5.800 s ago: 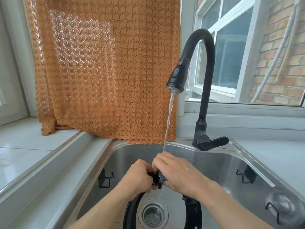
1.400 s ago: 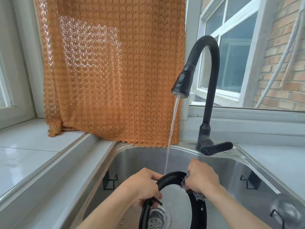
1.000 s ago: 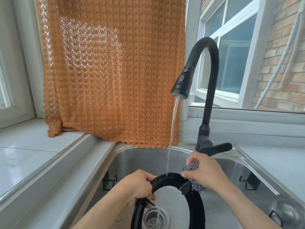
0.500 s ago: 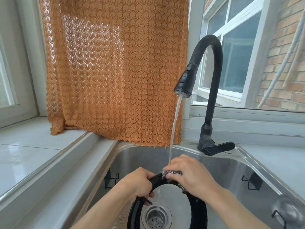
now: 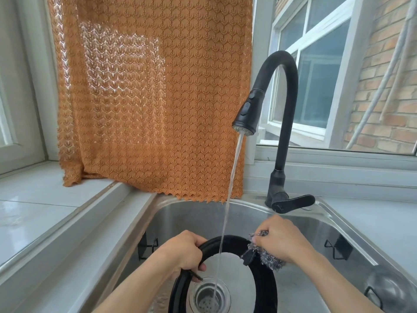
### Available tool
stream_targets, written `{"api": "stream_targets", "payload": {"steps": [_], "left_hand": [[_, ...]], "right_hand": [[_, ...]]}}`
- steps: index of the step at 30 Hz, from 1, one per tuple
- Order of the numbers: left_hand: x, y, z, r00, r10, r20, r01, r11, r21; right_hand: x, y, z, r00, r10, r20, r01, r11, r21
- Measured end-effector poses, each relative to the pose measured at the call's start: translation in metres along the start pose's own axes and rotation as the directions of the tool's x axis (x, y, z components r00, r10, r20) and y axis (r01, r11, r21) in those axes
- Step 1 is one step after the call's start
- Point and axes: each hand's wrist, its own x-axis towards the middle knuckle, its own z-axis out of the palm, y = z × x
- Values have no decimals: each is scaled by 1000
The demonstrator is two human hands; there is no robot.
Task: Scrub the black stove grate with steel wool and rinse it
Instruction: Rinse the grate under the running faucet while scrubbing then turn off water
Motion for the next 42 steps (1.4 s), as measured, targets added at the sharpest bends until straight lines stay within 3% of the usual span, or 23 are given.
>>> {"api": "stream_targets", "payload": {"steps": [4,8,10,15,18,24,30,42], "left_hand": [[-1,0,-1,1000,-9,-1,9,1000,-3],[0,-1,-4,1000,-10,-21,9,1000,-5],[1,-2,-4,1000,2,-25,-2,1000,5],[0,-2,-7,1000,-6,-25,8,997,72],[0,-1,-9,1000,4,-17,0,972,236],[6,-2,-5,987,136,-83,-92,914,394],[10,1,5,954,299,-39,-277,920,278],[17,-3,12,957,260,-130,-246,962,115]], "right_hand": [[5,15,-1,993,111,30,-108,989,-101],[0,17,3,964,51,261,-37,998,-57],[-1,13,12,954,8,301,0,1000,-25],[0,7,15,975,-64,211,79,995,-63],[-3,5,14,982,-109,156,121,990,-70],[-7,0,8,975,-214,60,218,973,-77],[-13,-17,11,946,-324,22,325,943,-66],[-24,-36,8,948,-299,-105,314,931,188]]}}
